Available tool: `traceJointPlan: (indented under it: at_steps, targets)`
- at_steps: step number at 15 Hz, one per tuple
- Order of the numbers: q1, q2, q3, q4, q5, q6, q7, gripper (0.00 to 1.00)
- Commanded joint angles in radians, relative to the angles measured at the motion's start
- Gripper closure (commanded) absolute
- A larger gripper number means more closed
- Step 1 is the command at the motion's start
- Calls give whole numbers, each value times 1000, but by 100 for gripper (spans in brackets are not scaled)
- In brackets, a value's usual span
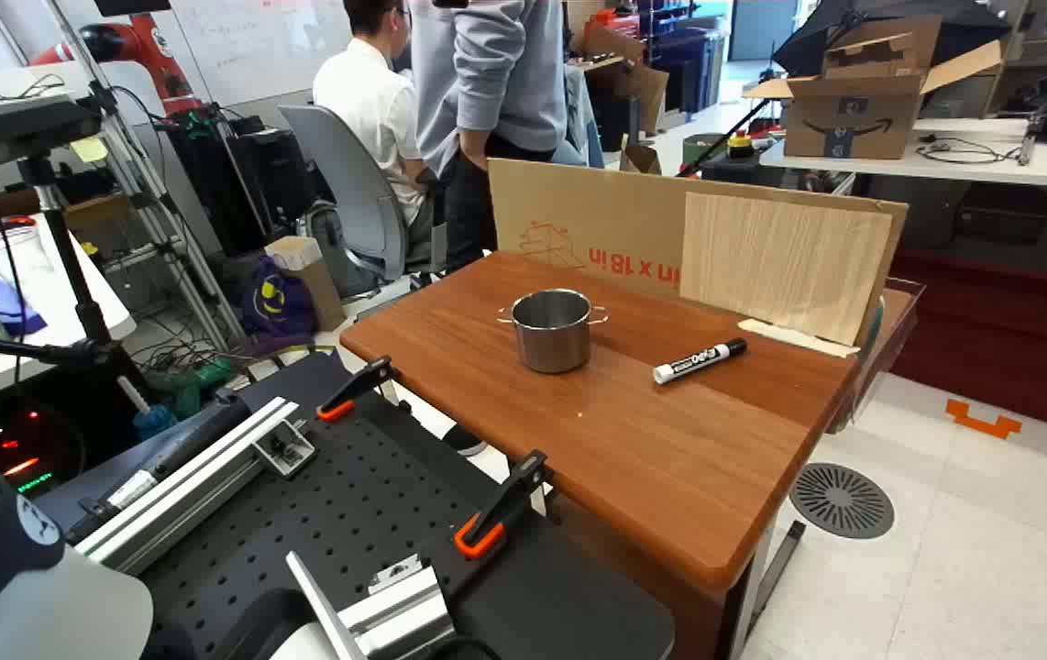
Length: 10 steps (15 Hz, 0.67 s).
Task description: Put the black marker inside the silver pot
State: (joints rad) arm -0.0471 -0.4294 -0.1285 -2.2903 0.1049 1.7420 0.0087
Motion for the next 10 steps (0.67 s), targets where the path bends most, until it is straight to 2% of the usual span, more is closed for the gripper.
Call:
traceJointPlan:
  at_steps: [1,6,10]
  targets:
    - [-16,2,13,3,5,-3,-5,0]
    - [-19,47,11,-22,16,113,6,0]
    - [-18,178,8,-7,27,262,20,0]
